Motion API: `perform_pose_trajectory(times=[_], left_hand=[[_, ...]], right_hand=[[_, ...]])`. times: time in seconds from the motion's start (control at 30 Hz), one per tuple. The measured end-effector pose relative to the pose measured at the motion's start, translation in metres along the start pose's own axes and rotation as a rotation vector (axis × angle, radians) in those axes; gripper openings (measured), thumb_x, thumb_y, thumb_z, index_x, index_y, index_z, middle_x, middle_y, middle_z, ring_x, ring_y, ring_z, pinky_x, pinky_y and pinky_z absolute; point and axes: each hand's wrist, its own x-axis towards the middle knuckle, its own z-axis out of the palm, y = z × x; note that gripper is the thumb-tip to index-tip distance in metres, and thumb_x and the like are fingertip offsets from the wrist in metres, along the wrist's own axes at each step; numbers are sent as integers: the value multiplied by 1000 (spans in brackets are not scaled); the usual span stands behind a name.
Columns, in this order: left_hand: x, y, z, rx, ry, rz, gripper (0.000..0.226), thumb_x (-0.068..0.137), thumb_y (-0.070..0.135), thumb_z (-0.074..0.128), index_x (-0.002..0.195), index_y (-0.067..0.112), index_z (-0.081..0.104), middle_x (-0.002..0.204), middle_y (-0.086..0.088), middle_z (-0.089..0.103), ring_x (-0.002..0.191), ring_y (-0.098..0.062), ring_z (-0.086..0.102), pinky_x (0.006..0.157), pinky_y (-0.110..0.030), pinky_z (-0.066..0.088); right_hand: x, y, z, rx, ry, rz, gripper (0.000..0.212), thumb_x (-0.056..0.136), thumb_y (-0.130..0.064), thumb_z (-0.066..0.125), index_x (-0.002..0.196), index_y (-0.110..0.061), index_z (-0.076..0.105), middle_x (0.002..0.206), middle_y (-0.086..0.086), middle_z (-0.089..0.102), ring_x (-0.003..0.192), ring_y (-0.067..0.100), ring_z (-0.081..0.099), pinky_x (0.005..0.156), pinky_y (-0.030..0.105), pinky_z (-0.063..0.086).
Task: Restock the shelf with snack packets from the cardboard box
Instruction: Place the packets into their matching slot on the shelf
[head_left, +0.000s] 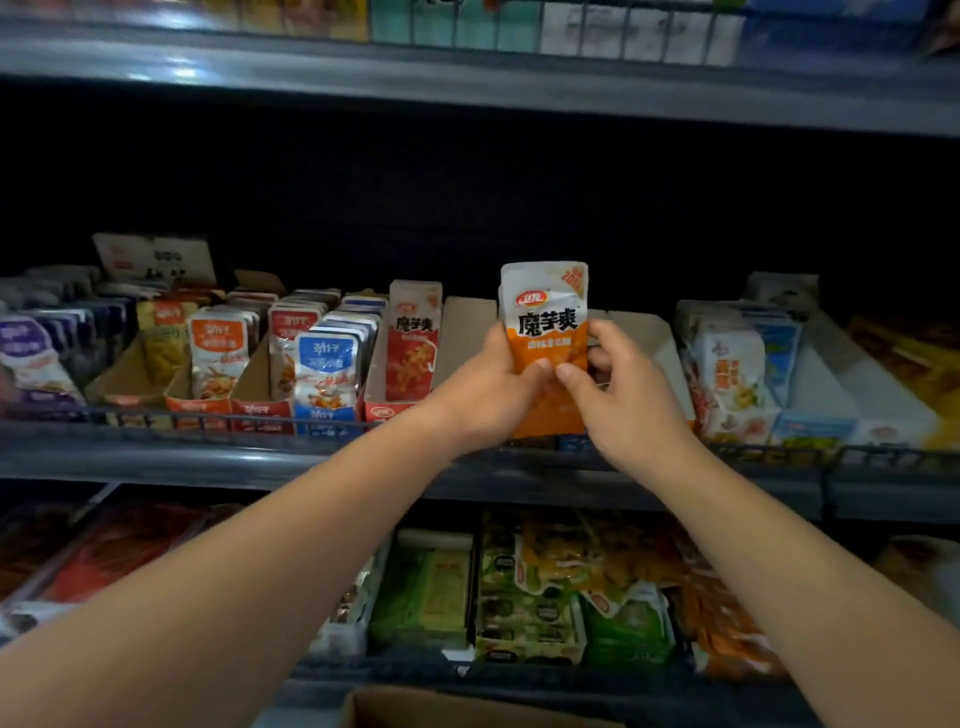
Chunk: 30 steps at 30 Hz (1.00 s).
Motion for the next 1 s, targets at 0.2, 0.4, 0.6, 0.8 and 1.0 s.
perform_pose_trajectory(times=[0.2,0.4,0.6,0.8,1.0], left_hand=[[40,28,35,24,11,118,52,107,33,49,151,21,23,132,2,55,119,-18,58,102,-41,51],[68,43,78,-11,1,147,51,109,30,45,151,17,18,126,4,49,115,-17,55,91,-35,46],[85,37,116,-99,0,126,45,109,26,45,145,16,20,132,-4,53,119,-20,57,96,-38,51],[91,28,131,-113,18,158,37,109,27,45,138,25,23,133,-1,52,122,-16,55,99,-34,50],[88,24,134,-28,30,118,39,108,31,46,140,26,24,132,-1,52,122,-20,54,106,-47,50]], right_hand=[[24,25,-44,-83,91,-5,36,100,-32,57,134,-35,49,122,-8,67,112,10,63,90,35,56],[37,51,-76,-140,170,3,36,96,-30,64,130,-34,52,110,-13,66,103,7,63,89,31,53],[40,80,-90,-137,155,29,33,95,-22,66,124,-31,53,100,-16,65,91,0,63,80,23,52],[40,90,-96,-80,150,44,33,95,-18,64,121,-34,51,101,-18,65,93,-5,62,80,19,50],[40,98,-93,-62,132,62,35,94,-16,66,117,-39,51,101,-15,68,91,-1,65,84,28,56]])
